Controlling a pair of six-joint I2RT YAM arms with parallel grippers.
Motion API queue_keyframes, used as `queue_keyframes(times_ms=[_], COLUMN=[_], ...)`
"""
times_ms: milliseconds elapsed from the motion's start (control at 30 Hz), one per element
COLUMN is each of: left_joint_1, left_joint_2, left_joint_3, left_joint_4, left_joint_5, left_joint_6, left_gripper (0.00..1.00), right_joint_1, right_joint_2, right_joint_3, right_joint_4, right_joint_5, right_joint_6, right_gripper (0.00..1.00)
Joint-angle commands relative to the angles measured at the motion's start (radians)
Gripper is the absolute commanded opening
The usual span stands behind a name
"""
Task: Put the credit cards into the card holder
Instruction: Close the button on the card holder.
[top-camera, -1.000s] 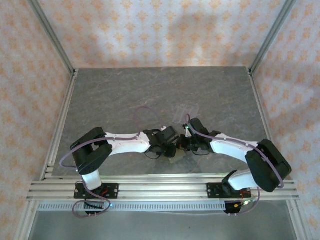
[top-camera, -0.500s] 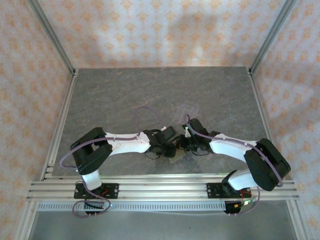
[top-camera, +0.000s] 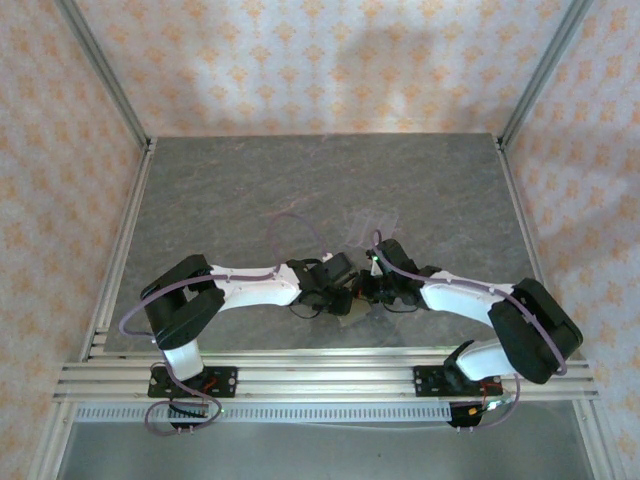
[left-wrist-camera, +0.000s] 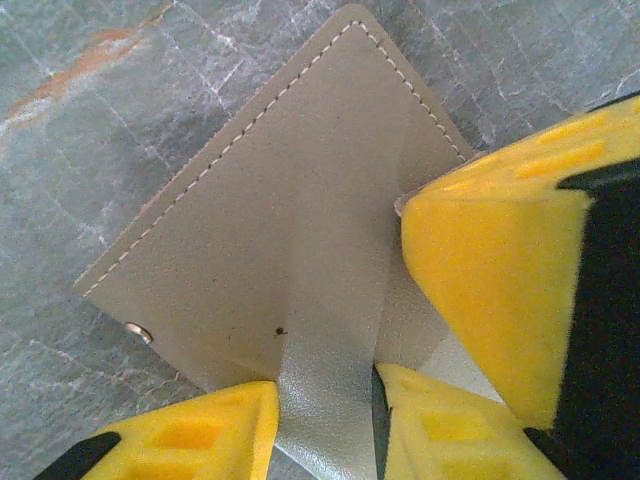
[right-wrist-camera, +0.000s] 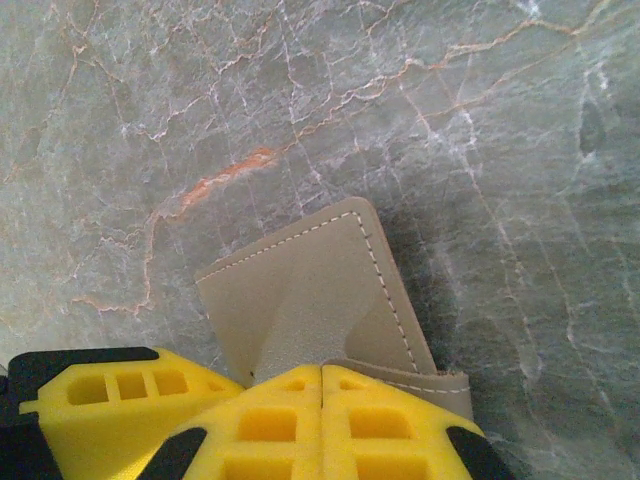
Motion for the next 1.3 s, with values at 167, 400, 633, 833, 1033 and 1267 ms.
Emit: queue_keyframes(times_ms=[167,400,633,833,1033,1267], left_joint_1=[0.005,0.066,0.145,0.165,0.146,0.137], left_joint_2=[0.029,-0.068,-0.192,-0.130,-0.056,-0.107], left_joint_3=[0.010,-0.017,-0.061,0.019,0.010,-0.092], left_joint_4=[-0.027,-0.031,-0.056,-0.074,-0.019,0.019], left_joint_5=[-0.043,-0.007,0.030,0.065,0.106,0.087], left_joint_6=[-0.002,-0.031,-0.005,0.045,0.046,0.027], left_gripper=[0.32,0.33,0.33,0.33,0.31,0.31], right_joint_1=[0.059,0.059,0.059,0.050,0.022,-0.026], right_joint_2=[0.099,0.078,-0.023,-0.075,-0.079,-0.081], right_joint_3=[-0.043,-0.059,-0.046,-0.034,-0.008,0.006], right_joint_4=[-0.028,-0.043,-0.104,-0.089,-0.088,-0.089], right_joint_5=[0.014,0.077,0.087,0.017,-0.042,-0.090], right_joint_6=[0.030,0.050,0.037,0.040,0.044,0.045], right_gripper=[0.00,0.00,0.00,0.00,0.00,0.00])
